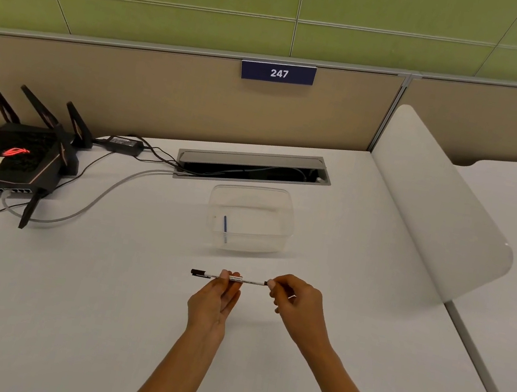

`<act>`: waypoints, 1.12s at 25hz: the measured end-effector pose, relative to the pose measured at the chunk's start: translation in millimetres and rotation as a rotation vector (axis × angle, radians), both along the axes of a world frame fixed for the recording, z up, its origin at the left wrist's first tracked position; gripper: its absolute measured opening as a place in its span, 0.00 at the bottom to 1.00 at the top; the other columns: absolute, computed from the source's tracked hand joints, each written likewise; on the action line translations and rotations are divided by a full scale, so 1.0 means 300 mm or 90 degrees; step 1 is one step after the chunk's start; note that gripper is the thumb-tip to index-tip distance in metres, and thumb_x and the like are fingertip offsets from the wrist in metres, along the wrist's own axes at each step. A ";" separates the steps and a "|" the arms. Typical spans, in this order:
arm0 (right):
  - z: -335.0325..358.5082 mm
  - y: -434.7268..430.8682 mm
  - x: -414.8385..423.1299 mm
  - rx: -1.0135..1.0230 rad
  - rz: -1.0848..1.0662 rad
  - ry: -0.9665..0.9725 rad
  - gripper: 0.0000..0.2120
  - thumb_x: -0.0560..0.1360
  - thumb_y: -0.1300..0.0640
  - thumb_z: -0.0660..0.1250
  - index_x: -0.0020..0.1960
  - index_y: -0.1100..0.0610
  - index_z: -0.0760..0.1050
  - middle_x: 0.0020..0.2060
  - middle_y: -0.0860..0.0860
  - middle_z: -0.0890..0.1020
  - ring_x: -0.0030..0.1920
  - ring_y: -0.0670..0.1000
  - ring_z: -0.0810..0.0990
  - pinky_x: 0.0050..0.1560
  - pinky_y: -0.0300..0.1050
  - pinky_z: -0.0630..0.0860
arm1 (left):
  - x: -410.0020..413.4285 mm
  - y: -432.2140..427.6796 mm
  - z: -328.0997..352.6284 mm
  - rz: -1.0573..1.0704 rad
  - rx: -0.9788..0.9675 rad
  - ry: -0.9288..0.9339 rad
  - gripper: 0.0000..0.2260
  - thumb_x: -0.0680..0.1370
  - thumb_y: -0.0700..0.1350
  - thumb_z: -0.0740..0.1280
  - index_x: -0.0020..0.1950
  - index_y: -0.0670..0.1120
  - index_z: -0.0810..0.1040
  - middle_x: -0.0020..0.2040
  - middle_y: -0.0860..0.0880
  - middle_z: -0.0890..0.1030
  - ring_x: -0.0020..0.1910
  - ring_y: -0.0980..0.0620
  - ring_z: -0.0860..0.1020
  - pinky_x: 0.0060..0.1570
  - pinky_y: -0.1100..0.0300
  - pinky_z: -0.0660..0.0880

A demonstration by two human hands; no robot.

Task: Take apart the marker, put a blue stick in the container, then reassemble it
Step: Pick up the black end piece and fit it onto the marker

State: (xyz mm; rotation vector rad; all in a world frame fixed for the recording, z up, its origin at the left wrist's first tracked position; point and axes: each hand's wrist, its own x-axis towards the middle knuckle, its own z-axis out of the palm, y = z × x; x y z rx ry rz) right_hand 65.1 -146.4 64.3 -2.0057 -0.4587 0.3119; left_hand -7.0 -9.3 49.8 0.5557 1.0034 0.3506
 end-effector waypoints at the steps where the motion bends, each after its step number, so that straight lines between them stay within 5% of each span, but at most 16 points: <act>1: 0.001 0.001 0.000 -0.010 0.000 0.002 0.07 0.77 0.51 0.66 0.41 0.49 0.79 0.32 0.46 0.82 0.36 0.51 0.81 0.41 0.54 0.82 | -0.002 0.000 0.001 -0.002 0.001 -0.003 0.06 0.76 0.42 0.68 0.47 0.39 0.81 0.46 0.42 0.85 0.47 0.47 0.83 0.53 0.52 0.77; 7: -0.008 0.004 -0.014 0.026 -0.019 0.000 0.02 0.74 0.56 0.70 0.45 0.50 0.80 0.36 0.41 0.82 0.41 0.42 0.80 0.42 0.46 0.82 | -0.009 -0.005 0.003 0.014 0.000 0.008 0.06 0.76 0.42 0.68 0.47 0.39 0.81 0.47 0.41 0.84 0.48 0.46 0.83 0.56 0.51 0.76; 12: -0.015 0.007 -0.010 -0.014 -0.022 0.028 0.10 0.78 0.51 0.65 0.40 0.51 0.79 0.31 0.48 0.81 0.35 0.50 0.80 0.41 0.54 0.81 | -0.015 -0.015 0.011 0.009 0.006 0.001 0.06 0.76 0.42 0.68 0.47 0.39 0.81 0.47 0.42 0.84 0.48 0.47 0.83 0.56 0.51 0.76; 18: -0.023 0.010 -0.016 0.038 -0.028 0.018 0.04 0.76 0.58 0.68 0.45 0.50 0.80 0.36 0.43 0.82 0.37 0.45 0.82 0.40 0.39 0.82 | -0.003 -0.020 0.027 0.021 0.007 0.000 0.06 0.76 0.42 0.68 0.48 0.39 0.81 0.48 0.41 0.84 0.48 0.46 0.82 0.56 0.51 0.76; 23: -0.017 0.008 -0.003 0.010 -0.037 0.044 0.10 0.77 0.49 0.66 0.40 0.51 0.80 0.32 0.48 0.82 0.33 0.48 0.82 0.35 0.40 0.81 | -0.006 -0.028 0.028 0.019 0.008 0.002 0.07 0.76 0.41 0.68 0.49 0.39 0.80 0.49 0.41 0.84 0.50 0.45 0.82 0.57 0.51 0.76; 25: -0.016 0.006 -0.004 0.033 -0.043 0.039 0.03 0.75 0.52 0.69 0.43 0.47 0.79 0.36 0.45 0.83 0.37 0.47 0.82 0.35 0.37 0.81 | -0.006 -0.026 0.029 0.027 0.004 0.002 0.07 0.76 0.42 0.68 0.49 0.39 0.80 0.48 0.41 0.84 0.50 0.45 0.82 0.57 0.51 0.76; 28: -0.018 0.003 -0.010 0.063 -0.048 0.045 0.10 0.76 0.58 0.68 0.42 0.43 0.76 0.36 0.45 0.82 0.36 0.47 0.81 0.33 0.35 0.80 | -0.002 -0.022 0.030 0.026 0.007 0.001 0.06 0.76 0.42 0.68 0.49 0.39 0.80 0.48 0.41 0.84 0.50 0.45 0.82 0.58 0.51 0.76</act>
